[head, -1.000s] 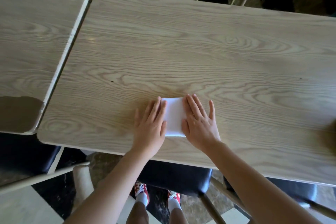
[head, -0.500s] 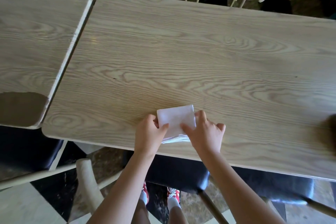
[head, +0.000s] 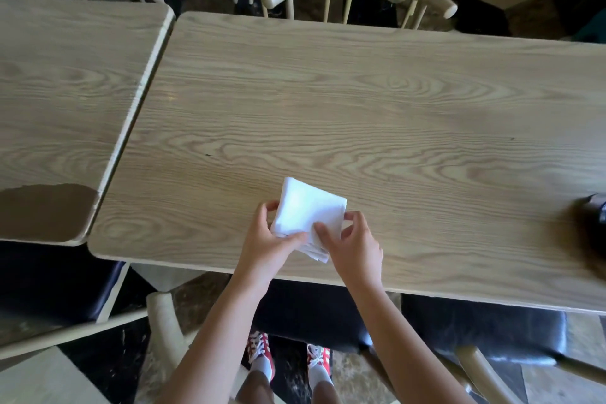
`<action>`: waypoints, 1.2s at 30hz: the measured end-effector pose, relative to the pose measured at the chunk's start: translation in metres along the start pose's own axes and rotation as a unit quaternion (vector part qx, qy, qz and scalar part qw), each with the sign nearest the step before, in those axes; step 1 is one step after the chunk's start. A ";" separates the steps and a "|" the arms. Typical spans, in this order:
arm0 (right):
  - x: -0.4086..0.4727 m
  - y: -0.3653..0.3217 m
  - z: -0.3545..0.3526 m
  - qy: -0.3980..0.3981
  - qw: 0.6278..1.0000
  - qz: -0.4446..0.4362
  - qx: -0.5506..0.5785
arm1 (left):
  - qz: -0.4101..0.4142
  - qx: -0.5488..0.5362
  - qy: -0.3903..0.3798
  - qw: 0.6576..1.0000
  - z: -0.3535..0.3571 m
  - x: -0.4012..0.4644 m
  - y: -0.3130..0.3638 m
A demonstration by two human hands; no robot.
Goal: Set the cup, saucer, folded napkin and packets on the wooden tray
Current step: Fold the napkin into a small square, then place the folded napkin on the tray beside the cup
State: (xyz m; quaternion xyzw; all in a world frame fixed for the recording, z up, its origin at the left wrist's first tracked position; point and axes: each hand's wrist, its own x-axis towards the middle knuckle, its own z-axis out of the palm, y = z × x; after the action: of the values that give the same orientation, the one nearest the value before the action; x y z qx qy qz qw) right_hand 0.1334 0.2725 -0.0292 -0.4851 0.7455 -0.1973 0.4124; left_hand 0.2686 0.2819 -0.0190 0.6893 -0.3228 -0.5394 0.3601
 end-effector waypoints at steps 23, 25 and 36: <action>-0.116 -0.065 -0.166 -0.045 0.873 -0.094 0.477 | 0.163 -0.088 -0.249 0.951 -0.008 -0.125 0.127; -0.134 -0.061 -0.174 -0.021 0.872 -0.113 0.476 | 0.162 -0.084 -0.274 0.944 -0.008 -0.137 0.127; -0.253 0.002 -0.199 0.064 0.860 -0.080 0.500 | 0.168 -0.044 -0.277 0.945 0.012 -0.220 0.089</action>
State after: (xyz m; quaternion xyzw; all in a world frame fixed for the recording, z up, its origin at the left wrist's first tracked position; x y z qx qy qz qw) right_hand 0.0195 0.4761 0.1923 -0.2580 0.5298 -0.6064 0.5339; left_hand 0.2059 0.4165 0.1668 0.4319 -0.4970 -0.6541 0.3723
